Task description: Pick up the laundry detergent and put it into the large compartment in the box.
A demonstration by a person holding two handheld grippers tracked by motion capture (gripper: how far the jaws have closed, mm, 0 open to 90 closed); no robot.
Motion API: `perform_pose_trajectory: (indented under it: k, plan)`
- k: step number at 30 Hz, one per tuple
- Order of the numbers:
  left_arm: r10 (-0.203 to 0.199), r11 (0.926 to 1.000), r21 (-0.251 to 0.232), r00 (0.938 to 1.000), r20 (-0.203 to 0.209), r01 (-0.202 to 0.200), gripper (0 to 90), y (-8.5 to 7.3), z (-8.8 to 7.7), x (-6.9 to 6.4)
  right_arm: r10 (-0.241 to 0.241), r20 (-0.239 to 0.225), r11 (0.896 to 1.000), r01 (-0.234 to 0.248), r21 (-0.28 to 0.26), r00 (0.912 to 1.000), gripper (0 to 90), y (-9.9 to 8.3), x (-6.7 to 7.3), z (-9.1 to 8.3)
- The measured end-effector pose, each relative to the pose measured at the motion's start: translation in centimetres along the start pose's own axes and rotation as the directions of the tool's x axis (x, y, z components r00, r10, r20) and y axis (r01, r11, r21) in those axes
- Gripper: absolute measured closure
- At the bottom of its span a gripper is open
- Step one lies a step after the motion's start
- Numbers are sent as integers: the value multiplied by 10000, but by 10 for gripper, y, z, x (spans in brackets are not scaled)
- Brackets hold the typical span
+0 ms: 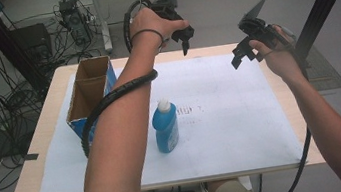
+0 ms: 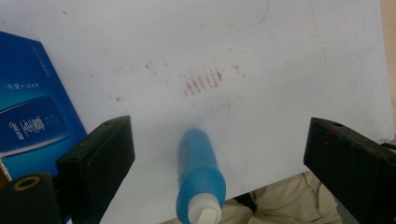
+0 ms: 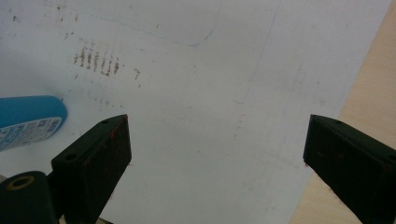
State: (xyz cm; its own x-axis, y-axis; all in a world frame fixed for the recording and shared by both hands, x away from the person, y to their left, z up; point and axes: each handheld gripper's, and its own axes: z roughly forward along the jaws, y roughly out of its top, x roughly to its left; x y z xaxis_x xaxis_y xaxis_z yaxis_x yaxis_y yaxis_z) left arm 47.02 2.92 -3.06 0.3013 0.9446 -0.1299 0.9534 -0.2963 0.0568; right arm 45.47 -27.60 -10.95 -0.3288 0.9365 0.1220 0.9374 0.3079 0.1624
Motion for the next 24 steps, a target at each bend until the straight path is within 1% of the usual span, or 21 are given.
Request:
perform_pose_trajectory:
  k: [5,10,11,14,19,20,24]
  plan:
    - [50,10000,27,10000,-7,-50,94,-2,0,-1,-99,-2,10000,99,-16,10000,74,-2,2,-1]
    - [50,10000,30,10000,-16,-50,94,-2,0,-3,-57,-23,9999,57,-84,10000,74,-5,1,-5]
    - [94,9999,99,10000,-19,-94,94,-2,0,-3,-57,-23,9999,57,-84,10000,74,-5,1,-5]
    - [54,10000,73,10000,-6,-54,93,-2,1,-4,-87,-6,9999,87,-103,10000,74,-6,0,-7]
    - [70,9998,180,10000,25,-70,93,-3,2,-4,-50,4,9999,50,-112,10000,75,-7,1,-8]
    - [73,9998,183,10000,33,-74,93,-4,2,-4,-134,14,9998,135,-122,9999,74,-7,1,-8]
    - [19,9998,194,10000,13,-19,92,-8,1,-4,-88,19,9999,89,-116,10000,74,-7,2,-8]
